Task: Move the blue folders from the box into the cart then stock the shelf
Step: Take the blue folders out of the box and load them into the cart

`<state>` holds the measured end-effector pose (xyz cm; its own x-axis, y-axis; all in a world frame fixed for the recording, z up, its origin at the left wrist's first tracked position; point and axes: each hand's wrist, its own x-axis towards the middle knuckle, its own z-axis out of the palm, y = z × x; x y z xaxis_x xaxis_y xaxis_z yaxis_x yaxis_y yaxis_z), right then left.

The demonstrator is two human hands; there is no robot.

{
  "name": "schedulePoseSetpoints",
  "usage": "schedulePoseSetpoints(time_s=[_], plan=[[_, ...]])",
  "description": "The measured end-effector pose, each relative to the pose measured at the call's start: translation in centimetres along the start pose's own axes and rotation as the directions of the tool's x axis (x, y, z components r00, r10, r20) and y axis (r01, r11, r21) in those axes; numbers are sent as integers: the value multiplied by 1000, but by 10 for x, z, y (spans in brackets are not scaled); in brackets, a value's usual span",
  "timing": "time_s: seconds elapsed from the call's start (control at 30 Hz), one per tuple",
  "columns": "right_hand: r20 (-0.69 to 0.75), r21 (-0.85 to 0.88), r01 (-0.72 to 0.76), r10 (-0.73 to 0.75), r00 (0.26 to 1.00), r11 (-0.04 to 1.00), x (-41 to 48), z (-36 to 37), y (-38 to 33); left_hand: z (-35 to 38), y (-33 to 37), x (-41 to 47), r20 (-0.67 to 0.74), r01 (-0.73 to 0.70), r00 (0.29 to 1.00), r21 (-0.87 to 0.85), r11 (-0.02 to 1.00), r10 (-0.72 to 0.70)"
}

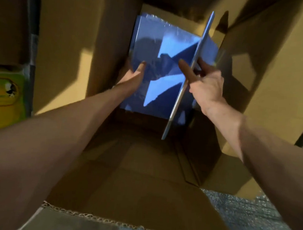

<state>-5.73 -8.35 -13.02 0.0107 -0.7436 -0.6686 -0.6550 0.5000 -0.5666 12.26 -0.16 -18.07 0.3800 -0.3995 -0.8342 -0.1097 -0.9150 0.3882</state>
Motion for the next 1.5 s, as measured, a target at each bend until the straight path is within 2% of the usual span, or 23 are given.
schedulePoseSetpoints(time_s=[0.07,0.13,0.17,0.27,0.4,0.5,0.6,0.67,0.77,0.87,0.97,1.07,1.2,1.3,1.4,1.5], plan=[[4,-40,58,-58,998,998,5,11,0,9,0,7,29,43,999,-130,991,-40],[-11,-58,97,-98,995,994,7,16,-4,8,2,12,30,135,991,-371,919,-133],[-17,-67,86,-88,996,994,8,17,-6,9,-5,21,32,162,986,-437,885,-164],[17,-84,102,-101,995,991,7,14,-9,8,-3,20,38,111,994,-536,837,-107],[39,-117,117,-113,993,986,10,4,-8,7,30,-4,46,12,999,-549,836,16],[48,-128,115,-110,993,985,7,0,-12,3,39,-14,93,109,993,-551,827,-69],[34,-86,72,-69,997,994,-4,-7,-16,-1,40,-21,208,239,967,-541,806,-147],[4,-101,45,-45,999,994,-11,-13,-17,-1,40,-28,307,286,942,-517,807,-137],[5,-142,15,-14,1000,990,-25,-17,-18,3,45,-57,499,329,864,-462,824,-65],[84,-178,-31,46,995,984,-36,-21,-10,10,46,-72,527,325,849,-464,824,-38],[159,-216,-43,79,984,976,-48,-28,10,13,50,-72,560,275,829,-413,868,4],[105,-250,-55,83,991,967,-53,-24,19,12,59,-70,582,168,813,-278,946,26],[92,-291,-106,138,986,951,-60,-18,4,4,73,-79,415,28,909,-162,986,42],[63,-287,-154,179,982,946,-69,-44,-6,-11,82,-99,255,-57,963,-132,990,90],[56,-165,-124,135,989,979,-97,-88,-35,-32,105,-140,158,-209,963,-61,976,217],[163,-99,-103,119,979,990,-142,-132,-82,-60,142,-199,131,-355,932,136,925,339]])
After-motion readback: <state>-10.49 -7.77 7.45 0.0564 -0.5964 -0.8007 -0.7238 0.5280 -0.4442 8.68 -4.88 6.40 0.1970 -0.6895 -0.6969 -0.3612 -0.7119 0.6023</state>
